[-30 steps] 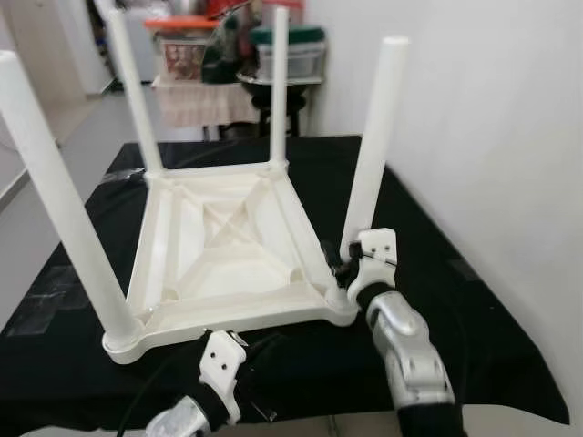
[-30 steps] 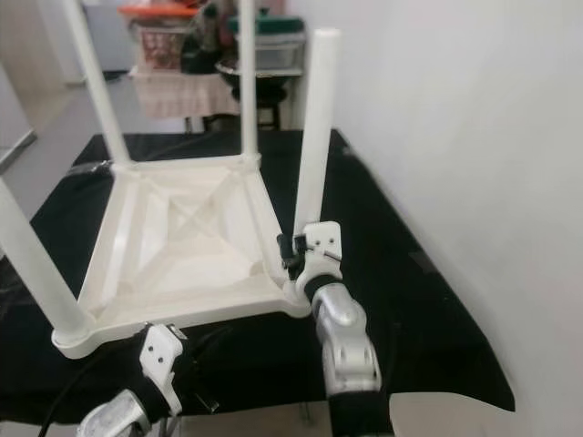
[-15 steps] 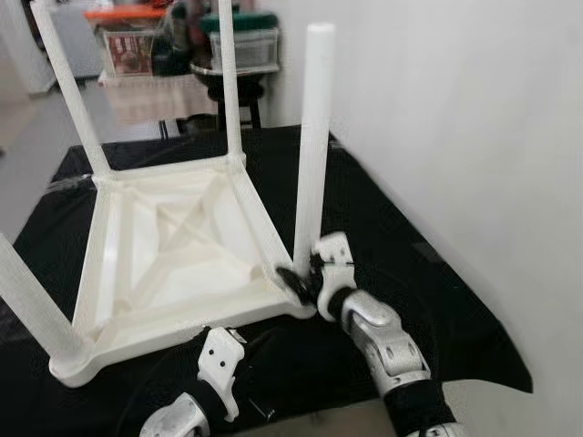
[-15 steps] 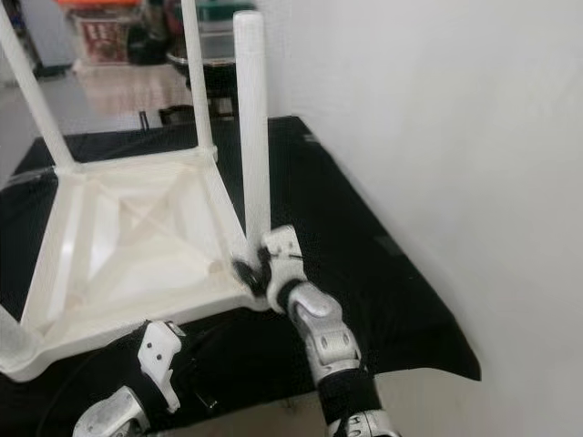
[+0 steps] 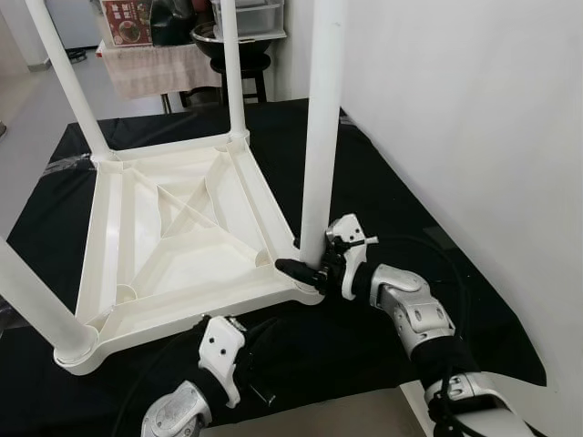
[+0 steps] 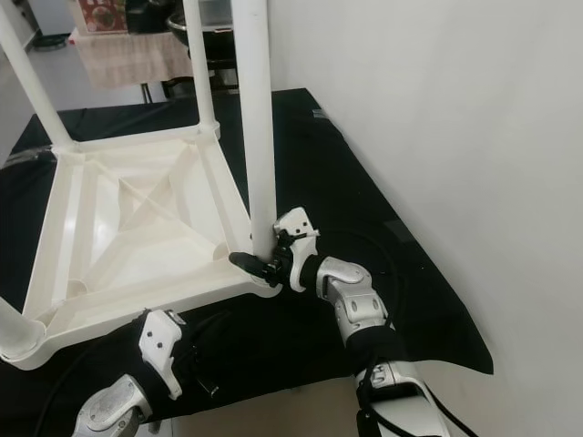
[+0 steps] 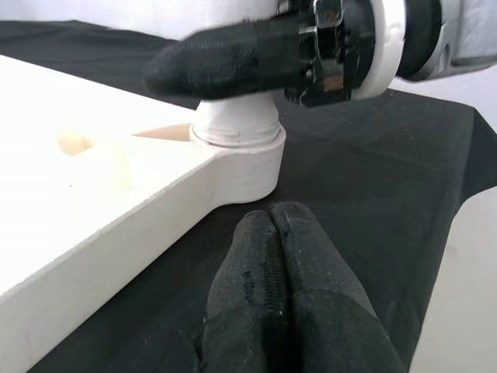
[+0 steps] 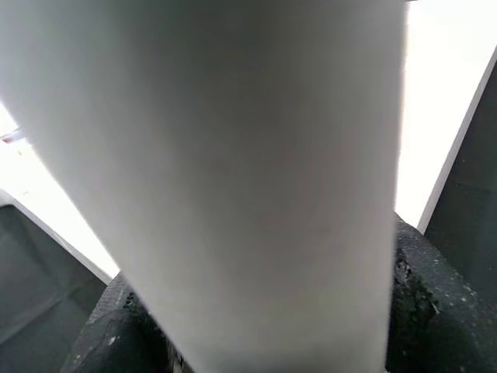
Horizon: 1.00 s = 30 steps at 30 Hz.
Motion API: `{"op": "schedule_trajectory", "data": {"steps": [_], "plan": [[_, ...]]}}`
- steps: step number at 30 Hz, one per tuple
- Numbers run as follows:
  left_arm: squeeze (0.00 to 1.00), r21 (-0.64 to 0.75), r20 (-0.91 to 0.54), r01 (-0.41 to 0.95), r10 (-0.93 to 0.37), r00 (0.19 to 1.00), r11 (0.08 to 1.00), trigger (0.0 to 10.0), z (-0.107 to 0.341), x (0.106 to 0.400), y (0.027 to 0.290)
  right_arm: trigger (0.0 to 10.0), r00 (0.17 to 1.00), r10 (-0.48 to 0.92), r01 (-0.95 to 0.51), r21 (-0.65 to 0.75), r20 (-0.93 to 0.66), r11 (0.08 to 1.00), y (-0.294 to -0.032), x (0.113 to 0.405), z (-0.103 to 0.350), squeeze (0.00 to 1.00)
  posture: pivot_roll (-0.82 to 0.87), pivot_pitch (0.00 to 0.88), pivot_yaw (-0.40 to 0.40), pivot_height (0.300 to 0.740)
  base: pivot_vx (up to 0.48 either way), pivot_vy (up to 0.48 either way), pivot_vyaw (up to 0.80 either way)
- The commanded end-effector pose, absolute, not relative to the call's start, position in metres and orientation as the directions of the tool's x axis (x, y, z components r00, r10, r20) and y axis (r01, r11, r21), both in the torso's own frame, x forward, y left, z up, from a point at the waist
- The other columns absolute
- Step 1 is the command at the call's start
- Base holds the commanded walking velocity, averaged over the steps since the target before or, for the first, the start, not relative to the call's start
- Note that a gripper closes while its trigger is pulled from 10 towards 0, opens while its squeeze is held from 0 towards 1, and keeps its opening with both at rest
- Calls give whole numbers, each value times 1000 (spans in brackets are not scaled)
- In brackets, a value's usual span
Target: Building children table
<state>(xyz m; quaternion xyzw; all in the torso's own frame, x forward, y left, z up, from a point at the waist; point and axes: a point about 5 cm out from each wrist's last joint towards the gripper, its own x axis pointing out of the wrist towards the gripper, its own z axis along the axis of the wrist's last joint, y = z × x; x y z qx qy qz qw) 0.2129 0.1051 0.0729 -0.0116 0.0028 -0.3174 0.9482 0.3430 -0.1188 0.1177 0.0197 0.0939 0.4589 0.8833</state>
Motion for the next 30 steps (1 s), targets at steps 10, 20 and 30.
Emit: {"op": "schedule_trajectory", "data": {"steps": [10, 20, 30], "plan": [[0, -13, 28, 584, -583, 812, 812, 10000, 76, 209, 109, 0, 457, 887, -875, 151, -61, 461, -130, 346, 130, 0, 75, 0, -5, 740, 0, 0, 0], [0, -28, 17, 583, -582, 813, 812, 10000, 74, 208, 110, 0, 720, 667, -672, 43, -192, 739, -133, 340, 97, 0, 64, 0, -11, 740, 0, 0, 0], [0, -50, 5, 591, -592, 806, 805, 10000, 73, 208, 113, 0, 930, 256, -259, 24, -265, 966, -92, 292, 56, 0, 38, 0, 12, 740, 0, 0, 0]]}}
